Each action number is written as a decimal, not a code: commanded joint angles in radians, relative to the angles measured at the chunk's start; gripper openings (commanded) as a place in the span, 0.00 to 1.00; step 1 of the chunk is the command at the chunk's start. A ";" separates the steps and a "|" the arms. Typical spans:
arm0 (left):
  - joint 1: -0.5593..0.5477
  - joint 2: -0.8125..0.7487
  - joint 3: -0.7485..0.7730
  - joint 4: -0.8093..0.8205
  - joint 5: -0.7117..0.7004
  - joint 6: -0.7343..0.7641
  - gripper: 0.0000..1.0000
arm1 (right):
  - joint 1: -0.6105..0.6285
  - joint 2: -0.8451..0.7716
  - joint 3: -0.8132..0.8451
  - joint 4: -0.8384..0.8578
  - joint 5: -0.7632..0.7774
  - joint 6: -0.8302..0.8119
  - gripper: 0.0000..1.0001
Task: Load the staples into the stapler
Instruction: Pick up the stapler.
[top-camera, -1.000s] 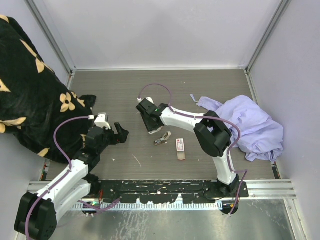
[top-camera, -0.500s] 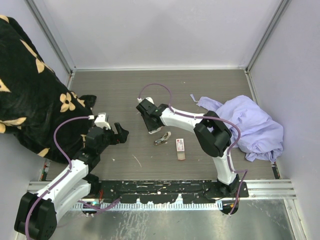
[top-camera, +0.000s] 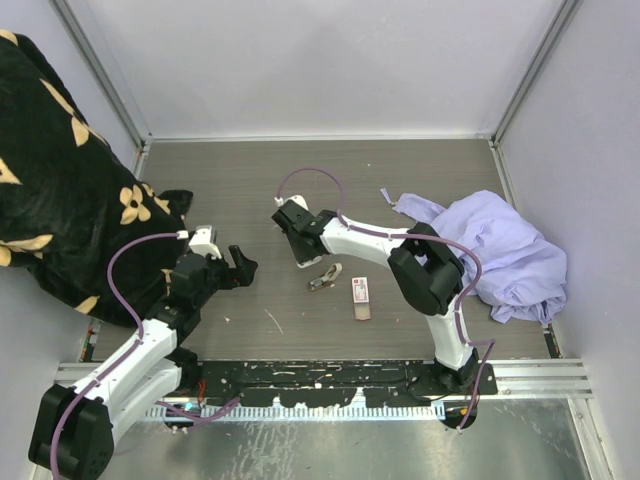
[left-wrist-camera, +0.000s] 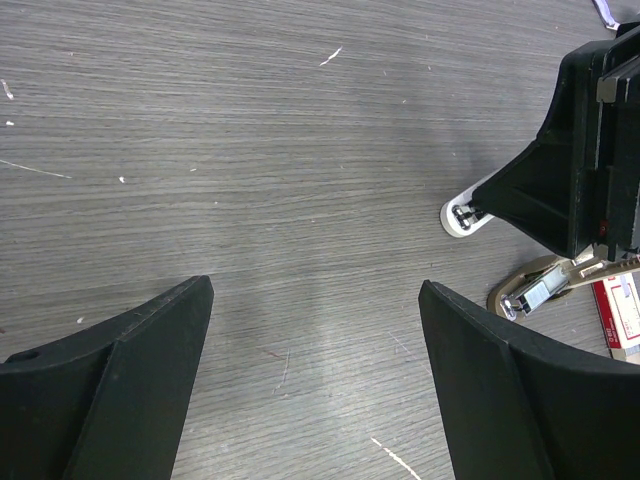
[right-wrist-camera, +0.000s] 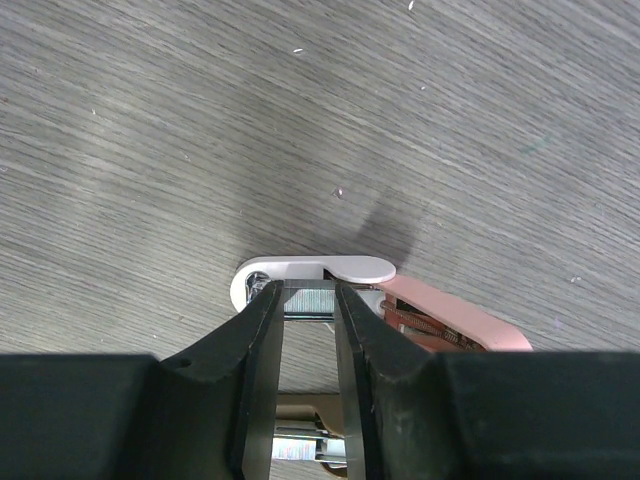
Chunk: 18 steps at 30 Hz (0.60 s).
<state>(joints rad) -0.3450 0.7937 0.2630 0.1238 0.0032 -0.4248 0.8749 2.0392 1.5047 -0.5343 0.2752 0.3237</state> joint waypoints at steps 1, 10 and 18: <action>-0.001 -0.016 0.001 0.068 -0.020 0.020 0.87 | 0.004 -0.064 0.001 0.008 0.022 0.003 0.30; -0.001 -0.015 0.001 0.068 -0.020 0.020 0.87 | 0.004 -0.102 0.047 0.006 0.017 -0.012 0.30; 0.000 -0.015 0.001 0.068 -0.020 0.019 0.87 | 0.004 -0.098 0.065 -0.033 -0.013 -0.012 0.30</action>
<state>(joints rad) -0.3450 0.7937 0.2630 0.1238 0.0032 -0.4248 0.8757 2.0029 1.5234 -0.5545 0.2745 0.3199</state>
